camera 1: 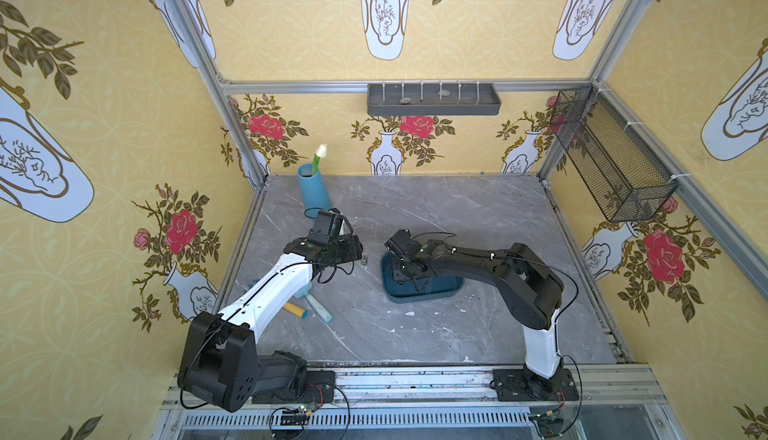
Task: Take out the socket from the storage box
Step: Pick up the socket head from the storage box.
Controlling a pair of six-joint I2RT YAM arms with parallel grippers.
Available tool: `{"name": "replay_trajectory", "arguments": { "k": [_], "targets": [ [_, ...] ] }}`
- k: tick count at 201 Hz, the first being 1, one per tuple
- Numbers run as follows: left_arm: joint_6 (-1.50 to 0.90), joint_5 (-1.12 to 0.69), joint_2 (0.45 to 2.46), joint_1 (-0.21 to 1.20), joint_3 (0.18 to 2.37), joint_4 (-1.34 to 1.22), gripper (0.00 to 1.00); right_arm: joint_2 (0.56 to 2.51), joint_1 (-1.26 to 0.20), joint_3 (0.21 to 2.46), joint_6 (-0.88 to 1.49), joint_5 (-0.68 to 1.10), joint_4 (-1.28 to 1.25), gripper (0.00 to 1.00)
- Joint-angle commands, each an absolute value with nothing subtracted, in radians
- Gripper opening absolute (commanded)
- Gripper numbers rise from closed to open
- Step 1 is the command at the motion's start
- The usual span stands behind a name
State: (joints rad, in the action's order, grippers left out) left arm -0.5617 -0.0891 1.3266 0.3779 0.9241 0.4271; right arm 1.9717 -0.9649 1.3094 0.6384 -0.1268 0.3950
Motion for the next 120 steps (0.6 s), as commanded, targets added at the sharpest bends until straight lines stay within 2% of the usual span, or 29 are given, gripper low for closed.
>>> {"name": "replay_trajectory", "arguments": {
  "k": [1,85,120],
  "targets": [
    [-0.565,-0.091,1.321,0.375,0.918,0.42,0.62,1.94,-0.965,1.305,0.652,-0.17,0.408,0.32],
    [-0.572,-0.087,1.319,0.376,0.928,0.42,0.62,1.759,-0.96,1.326,0.621,-0.283,0.566,0.33],
    [-0.583,-0.095,1.315,0.376,0.935,0.42,0.63,1.636,-0.889,1.301,0.594,-0.309,0.64,0.33]
  ]
}}
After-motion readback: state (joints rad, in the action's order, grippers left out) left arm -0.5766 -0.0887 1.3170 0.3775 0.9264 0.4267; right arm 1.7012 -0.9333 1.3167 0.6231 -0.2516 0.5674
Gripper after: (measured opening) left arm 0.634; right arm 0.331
